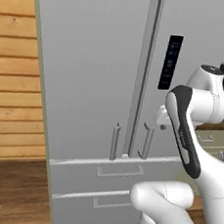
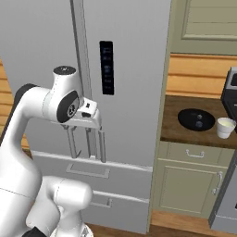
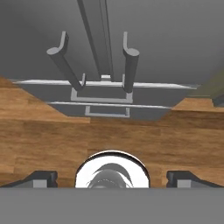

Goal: Grab a lemon wedge from the fridge and one ice cube from the ice bowl, and put them in the glass of lemonade.

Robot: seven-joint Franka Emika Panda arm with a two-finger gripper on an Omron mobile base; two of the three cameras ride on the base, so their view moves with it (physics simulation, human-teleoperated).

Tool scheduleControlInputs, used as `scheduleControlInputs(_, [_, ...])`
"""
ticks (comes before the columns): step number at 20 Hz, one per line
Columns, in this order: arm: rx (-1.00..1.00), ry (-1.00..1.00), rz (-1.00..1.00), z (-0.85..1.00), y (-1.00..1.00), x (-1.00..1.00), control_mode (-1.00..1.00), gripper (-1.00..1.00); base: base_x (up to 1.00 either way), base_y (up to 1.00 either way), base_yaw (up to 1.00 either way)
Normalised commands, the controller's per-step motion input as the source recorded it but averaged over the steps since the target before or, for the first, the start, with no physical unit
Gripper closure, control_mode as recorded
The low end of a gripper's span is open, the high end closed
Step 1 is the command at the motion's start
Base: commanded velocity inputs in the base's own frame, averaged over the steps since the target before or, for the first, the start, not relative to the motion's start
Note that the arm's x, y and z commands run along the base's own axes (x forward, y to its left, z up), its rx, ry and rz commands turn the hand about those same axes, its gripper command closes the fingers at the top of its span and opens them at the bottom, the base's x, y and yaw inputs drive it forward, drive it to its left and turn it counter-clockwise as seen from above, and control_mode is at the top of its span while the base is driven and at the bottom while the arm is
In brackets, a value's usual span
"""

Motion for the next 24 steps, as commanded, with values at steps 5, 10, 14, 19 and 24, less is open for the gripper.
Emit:
scheduleControlInputs(5, [0.00, 0.00, 0.00, 0.00, 0.00, 0.00, 1.00, -1.00, -0.90, 0.00, 0.00])
scheduleControlInputs(10, [0.00, 0.00, 0.00, 0.00, 0.00, 0.00, 1.00, -1.00, -0.72, 0.00, 0.00])
scheduleControlInputs(14, [0.00, 0.00, 0.00, 0.00, 0.00, 0.00, 1.00, -1.00, -0.69, 0.00, 0.00])
scheduleControlInputs(19, [0.00, 0.00, 0.00, 0.00, 0.00, 0.00, 1.00, -1.00, -0.66, -0.02, 0.00])
scheduleControlInputs(24, [-0.04, -0.06, 0.00, -0.29, 0.02, -0.53, -1.00, -1.00, 0.00, 0.00, 0.00])
